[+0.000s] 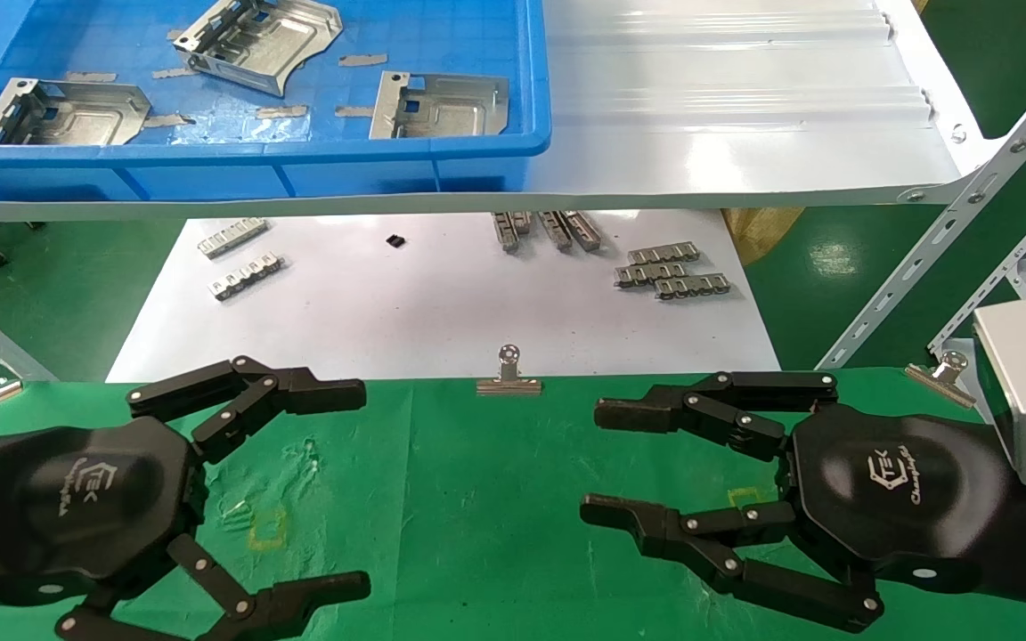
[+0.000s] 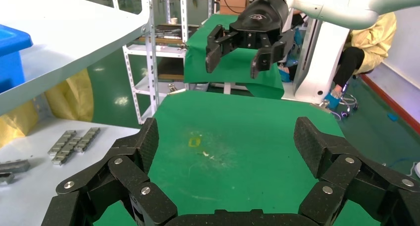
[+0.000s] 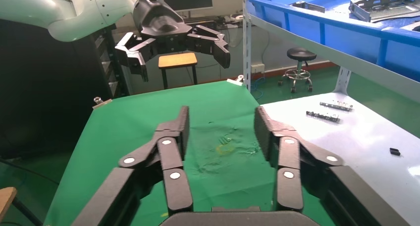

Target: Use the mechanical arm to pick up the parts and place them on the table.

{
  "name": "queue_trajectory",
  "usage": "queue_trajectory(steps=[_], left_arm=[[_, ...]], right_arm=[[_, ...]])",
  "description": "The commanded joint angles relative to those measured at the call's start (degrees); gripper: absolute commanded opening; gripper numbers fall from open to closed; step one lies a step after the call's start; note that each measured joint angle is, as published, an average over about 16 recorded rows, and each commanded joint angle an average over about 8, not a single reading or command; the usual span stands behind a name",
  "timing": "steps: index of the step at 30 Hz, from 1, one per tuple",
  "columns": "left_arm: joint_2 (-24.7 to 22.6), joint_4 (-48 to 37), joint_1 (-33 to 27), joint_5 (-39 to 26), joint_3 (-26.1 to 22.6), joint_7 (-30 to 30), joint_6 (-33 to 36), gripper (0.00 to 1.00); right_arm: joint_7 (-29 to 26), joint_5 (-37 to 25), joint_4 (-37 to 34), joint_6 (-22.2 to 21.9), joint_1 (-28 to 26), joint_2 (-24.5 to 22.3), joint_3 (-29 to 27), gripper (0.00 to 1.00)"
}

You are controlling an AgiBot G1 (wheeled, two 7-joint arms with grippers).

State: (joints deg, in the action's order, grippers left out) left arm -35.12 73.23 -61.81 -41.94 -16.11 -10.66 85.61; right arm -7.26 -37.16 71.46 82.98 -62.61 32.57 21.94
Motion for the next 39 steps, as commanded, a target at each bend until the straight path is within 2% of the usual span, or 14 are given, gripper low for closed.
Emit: queue_trajectory(steps=[1,14,17,20,24,29,36,37,39], left_arm=[[0.0,0.0,0.0,0.0,0.0,0.0,0.0,1.00],[0.0,0.1,-0.6,-0.3,0.2,0.2,-0.3,1.00],[-0.5,-0.5,-3.5,-1.4,0.2,-0.2,-1.3,1.00],[-2.4,-3.5,-9.8,-4.1,-0.6,-1.6,-3.1,1.00],[-7.8,-13.6,-22.3,-10.6,-3.4,-3.4,-6.3,1.00],[-15.8,-31.8,-36.7,-20.5,-7.5,-1.7,-12.3,1.00],[-24.5,-53.5,-48.1,-29.2,-10.5,3.0,-26.8,1.00],[-25.4,-55.5,-49.1,-30.2,-10.9,3.6,-29.0,0.94],[-27.0,-59.0,-50.8,-32.0,-11.7,4.9,-33.0,0.69]], right_arm=[[0.0,0.0,0.0,0.0,0.0,0.0,0.0,0.00],[0.0,0.0,0.0,0.0,0.0,0.0,0.0,0.00],[0.0,0.0,0.0,0.0,0.0,0.0,0.0,0.00],[0.0,0.0,0.0,0.0,0.0,0.0,0.0,0.00],[0.0,0.0,0.0,0.0,0.0,0.0,0.0,0.00],[0.0,0.0,0.0,0.0,0.0,0.0,0.0,0.00],[0.0,0.0,0.0,0.0,0.0,0.0,0.0,0.00],[0.0,0.0,0.0,0.0,0.0,0.0,0.0,0.00],[0.0,0.0,0.0,0.0,0.0,0.0,0.0,0.00]])
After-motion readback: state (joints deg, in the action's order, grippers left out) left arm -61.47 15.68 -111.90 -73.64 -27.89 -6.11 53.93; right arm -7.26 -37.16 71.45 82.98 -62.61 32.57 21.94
